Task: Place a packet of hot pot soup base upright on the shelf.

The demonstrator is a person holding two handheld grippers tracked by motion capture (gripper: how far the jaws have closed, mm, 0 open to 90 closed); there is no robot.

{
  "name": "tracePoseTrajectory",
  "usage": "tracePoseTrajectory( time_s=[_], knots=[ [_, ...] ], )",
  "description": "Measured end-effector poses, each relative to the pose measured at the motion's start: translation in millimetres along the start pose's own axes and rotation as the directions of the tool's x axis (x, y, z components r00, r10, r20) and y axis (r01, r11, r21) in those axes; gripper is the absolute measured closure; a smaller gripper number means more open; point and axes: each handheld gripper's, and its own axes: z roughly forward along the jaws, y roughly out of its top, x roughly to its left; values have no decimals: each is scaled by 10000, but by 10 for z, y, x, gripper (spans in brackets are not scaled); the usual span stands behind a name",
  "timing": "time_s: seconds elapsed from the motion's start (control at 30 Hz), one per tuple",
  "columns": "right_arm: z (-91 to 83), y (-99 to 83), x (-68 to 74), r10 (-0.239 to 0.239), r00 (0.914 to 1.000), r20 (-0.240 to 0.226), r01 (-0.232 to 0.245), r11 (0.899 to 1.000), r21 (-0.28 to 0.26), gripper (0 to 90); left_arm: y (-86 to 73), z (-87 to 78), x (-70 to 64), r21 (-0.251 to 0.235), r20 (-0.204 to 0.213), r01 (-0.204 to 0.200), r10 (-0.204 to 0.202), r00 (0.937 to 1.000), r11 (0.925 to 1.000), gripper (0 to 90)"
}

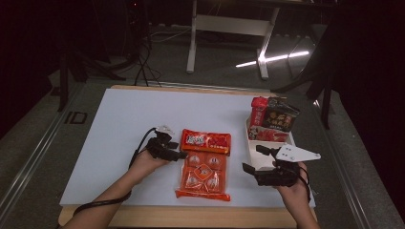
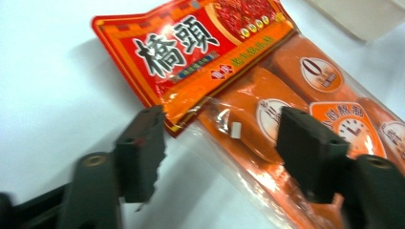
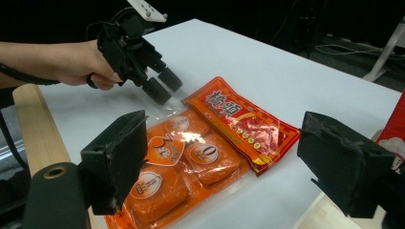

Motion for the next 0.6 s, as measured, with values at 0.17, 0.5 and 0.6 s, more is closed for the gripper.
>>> tracePoseTrajectory(
  time_s=[0.17,0.5,0.6],
  knots=[
    [-1,-1,9,-253,9996,144,253,9997,19,185,22,11,96,-344,-325,218,-229,9992,9992,269],
    [4,-18,1,-160,9997,158,158,9998,117,182,70,189,327,-176,-389,679,-686,9969,9975,329],
    [5,-23,-4,-126,9998,141,125,9999,113,182,78,248,373,-132,-272,862,-865,9959,9962,360]
  ],
)
